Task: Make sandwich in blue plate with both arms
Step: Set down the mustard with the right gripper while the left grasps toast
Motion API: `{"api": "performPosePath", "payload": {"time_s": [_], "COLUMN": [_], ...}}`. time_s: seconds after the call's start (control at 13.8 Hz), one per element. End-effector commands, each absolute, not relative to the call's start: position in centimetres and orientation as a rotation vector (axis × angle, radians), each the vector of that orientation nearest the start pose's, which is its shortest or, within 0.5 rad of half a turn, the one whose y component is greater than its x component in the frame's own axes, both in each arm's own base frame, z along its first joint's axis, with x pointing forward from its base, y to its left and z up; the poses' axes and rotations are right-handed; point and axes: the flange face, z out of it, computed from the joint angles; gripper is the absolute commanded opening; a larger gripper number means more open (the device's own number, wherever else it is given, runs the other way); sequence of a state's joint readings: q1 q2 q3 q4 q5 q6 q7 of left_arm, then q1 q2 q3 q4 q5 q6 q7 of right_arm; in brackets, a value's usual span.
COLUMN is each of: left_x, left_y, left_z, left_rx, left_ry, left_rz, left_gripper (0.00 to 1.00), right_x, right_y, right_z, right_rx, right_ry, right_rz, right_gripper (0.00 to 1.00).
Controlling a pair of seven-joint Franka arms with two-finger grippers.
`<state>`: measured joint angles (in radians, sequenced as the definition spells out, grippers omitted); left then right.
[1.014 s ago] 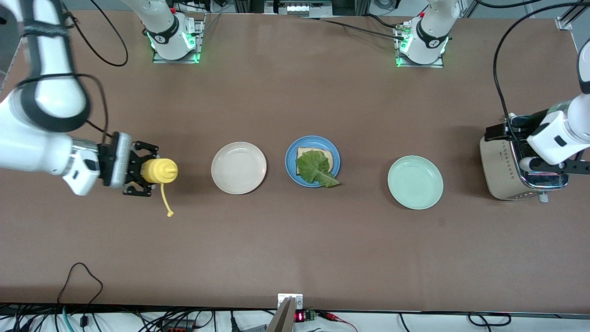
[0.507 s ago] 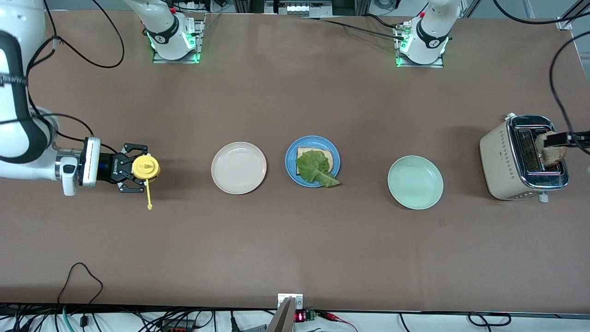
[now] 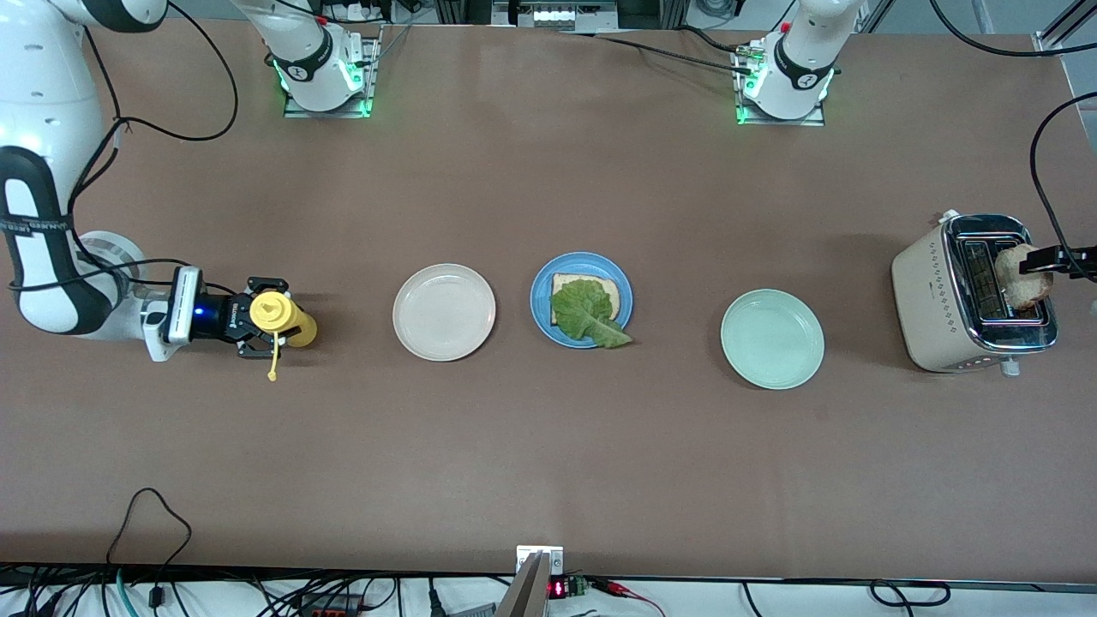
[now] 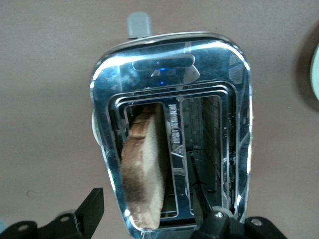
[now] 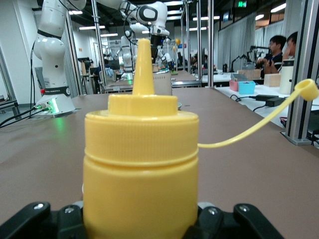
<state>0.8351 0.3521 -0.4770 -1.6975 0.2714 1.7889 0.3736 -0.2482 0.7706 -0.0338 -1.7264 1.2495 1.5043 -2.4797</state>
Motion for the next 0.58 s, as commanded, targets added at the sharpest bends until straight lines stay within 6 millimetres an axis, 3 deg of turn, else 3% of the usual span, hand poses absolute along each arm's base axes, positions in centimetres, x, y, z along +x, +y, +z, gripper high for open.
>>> {"api": "performPosePath", "payload": {"time_s": [0.0,0.07,0.29,0.36,0.51], "left_x": [55.5,54.9,55.1,55.1,55.1], "left_y": [26.1,27.0,27.2,27.2,27.3], "left_z": [39.0,38.5,38.1,38.1,38.0], "left_rx": [-3.088,-3.096,-3.093,-3.091,-3.094], "left_ry": [0.212,0.219,0.234,0.235,0.230], "left_rz": [0.395,0.408,0.359,0.360,0.356], "left_gripper": [0.62,0.57,0.57,0.57,0.57], "right_x": [59.9,59.3,58.6,58.5,58.5], "right_y": [-7.0,-7.0,-7.5,-7.6,-7.8], "right_z": [14.1,12.8,10.2,9.9,9.7], "right_rx": [-1.270,-1.250,-1.229,-1.228,-1.230], "right_ry": [-1.282,-1.284,-1.277,-1.279,-1.276], "right_rz": [-1.161,-1.175,-1.233,-1.235,-1.237], "right_gripper": [0.31,0.31,0.34,0.40,0.69]}}
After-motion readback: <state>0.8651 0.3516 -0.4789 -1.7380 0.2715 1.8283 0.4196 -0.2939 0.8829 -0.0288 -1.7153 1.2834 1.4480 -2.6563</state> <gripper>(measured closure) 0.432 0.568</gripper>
